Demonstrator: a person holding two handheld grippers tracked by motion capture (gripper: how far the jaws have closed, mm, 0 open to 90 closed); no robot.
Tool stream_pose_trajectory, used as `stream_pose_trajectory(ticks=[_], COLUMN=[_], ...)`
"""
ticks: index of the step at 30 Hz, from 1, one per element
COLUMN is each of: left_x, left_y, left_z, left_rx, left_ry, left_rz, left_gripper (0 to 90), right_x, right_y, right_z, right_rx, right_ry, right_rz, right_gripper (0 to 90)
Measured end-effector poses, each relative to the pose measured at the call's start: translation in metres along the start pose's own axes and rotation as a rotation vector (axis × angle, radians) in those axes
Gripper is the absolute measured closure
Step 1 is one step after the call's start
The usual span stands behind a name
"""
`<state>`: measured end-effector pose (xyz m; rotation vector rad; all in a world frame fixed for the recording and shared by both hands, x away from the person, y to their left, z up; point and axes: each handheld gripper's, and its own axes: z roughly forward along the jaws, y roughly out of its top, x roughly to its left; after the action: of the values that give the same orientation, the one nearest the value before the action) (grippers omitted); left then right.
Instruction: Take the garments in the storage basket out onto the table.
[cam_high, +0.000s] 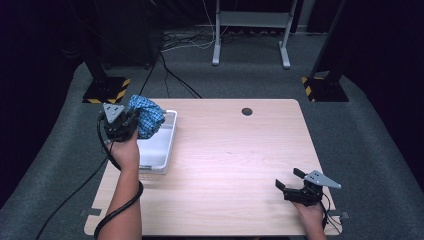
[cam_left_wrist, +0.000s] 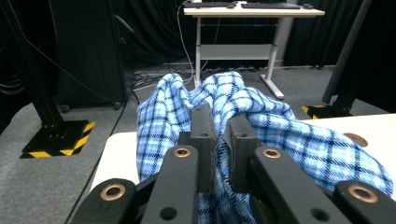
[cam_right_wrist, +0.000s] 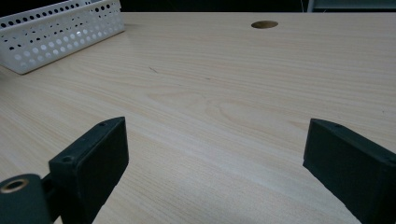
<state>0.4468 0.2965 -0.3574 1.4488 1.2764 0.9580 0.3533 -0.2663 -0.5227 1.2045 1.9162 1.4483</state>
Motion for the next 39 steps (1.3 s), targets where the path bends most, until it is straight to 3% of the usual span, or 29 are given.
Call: stream_pose_trajectory(ticks=[12,39], left_x=[-0.027,-0.106], left_y=[0.005,0.001], left_z=[-0.002,0.022], left_rx=[-0.025,-0.032], left_ry=[-0.066,-0.231], left_rz=[0.021,0.025], left_gripper=[83.7,83.4], right_x=[0.0,0.001], right_y=[0.0,0.0], right_z=[0.0,0.0], right_rx=[0.0,0.0], right_ry=[0.0,0.001], right_rz=[-0.001,-0.009], right_gripper=[5.6,5.7])
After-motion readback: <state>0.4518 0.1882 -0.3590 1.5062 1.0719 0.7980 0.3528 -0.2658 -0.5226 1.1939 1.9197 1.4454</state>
